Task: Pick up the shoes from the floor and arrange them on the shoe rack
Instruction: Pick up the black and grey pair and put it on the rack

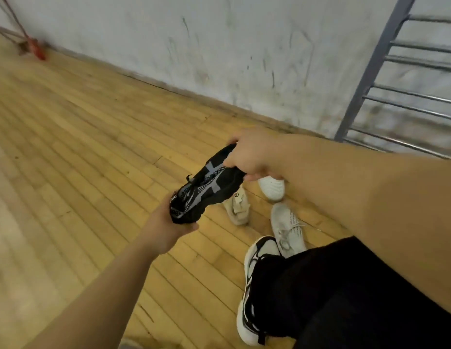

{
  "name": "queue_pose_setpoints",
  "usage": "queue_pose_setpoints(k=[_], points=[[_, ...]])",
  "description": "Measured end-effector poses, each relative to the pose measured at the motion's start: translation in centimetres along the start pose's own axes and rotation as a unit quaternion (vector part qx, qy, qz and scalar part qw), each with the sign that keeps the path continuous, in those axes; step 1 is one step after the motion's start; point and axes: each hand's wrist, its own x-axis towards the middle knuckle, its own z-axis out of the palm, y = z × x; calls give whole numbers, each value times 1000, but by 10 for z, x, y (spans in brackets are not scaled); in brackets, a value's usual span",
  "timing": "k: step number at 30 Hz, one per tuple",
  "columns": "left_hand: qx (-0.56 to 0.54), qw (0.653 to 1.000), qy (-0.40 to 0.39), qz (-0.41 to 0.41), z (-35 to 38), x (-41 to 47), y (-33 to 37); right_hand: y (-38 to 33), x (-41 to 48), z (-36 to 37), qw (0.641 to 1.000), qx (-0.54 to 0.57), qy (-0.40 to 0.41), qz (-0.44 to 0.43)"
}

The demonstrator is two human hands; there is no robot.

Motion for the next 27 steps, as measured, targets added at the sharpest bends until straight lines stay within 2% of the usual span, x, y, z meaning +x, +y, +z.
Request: queue_pose_setpoints(k=[5, 10, 14, 16, 19, 23, 27], points=[[-37, 996, -10, -86, 35, -33, -83, 21, 11, 72, 994, -42, -104, 9], [-65, 989, 13, -131, 52, -47, -104, 6, 18, 102, 991, -69, -111, -33], [11, 983, -1, -185, 71, -63, -118, 5, 22, 123, 974, -166, -145, -50], [72, 964, -46, -250, 91, -76, -136, 10, 23, 131, 958, -227, -164, -56], [125, 923, -170, -322, 126, -101, -166, 21, 25, 135, 942, -270, -191, -53], [194, 887, -283, -308, 154, -119, -188, 31, 28, 127, 941, -266, -203, -42], [228, 871, -327, -287, 164, -126, -197, 37, 31, 123, 941, -262, -211, -30]])
